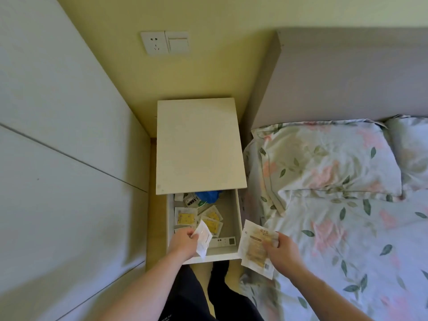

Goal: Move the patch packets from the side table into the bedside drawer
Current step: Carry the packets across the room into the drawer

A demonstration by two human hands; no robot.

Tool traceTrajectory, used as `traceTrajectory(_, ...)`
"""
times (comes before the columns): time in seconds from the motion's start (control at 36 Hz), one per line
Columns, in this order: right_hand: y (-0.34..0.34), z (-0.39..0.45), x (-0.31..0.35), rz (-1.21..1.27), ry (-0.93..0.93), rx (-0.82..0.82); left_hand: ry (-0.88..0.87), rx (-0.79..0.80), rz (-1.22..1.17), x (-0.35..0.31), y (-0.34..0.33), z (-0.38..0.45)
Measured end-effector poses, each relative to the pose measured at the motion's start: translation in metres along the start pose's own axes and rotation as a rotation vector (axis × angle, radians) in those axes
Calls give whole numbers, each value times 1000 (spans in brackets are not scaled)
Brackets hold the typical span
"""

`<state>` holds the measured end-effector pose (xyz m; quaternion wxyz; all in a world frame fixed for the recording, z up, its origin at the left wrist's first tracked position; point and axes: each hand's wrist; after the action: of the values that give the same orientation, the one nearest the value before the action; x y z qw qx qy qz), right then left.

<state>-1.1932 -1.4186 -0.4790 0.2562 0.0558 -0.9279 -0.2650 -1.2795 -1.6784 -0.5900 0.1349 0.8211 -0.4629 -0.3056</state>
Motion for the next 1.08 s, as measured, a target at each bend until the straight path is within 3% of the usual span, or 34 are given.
traceTrajectory(0.17,-5,11,-3,-43,0,21,63,109,152,21,6,5)
traceTrajectory(0.28,-17,21,-6,-102,3,35,101,128,126,51,12,4)
traceTrajectory(0.56,-65,41,18,-215,31,192,-46,8,-40,52,50,-50)
traceTrajectory(0.83,-108,62,39,-204,58,352,-27,-48,-87,51,62,-68)
traceTrajectory(0.94,-103,69,34,-335,66,297,10,-46,-104,53,57,-67)
traceTrajectory(1.08,-90,72,20,-291,0,232,37,-19,-44,61,50,-68)
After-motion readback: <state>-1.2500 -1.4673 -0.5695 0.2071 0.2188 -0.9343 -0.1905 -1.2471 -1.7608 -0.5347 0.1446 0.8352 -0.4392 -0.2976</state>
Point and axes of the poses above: each hand's wrist, its own z-axis towards the middle knuckle, its own y-axis out of the back of the hand, x = y × z, and after that the axes turned 5 degrees about z, right-handed
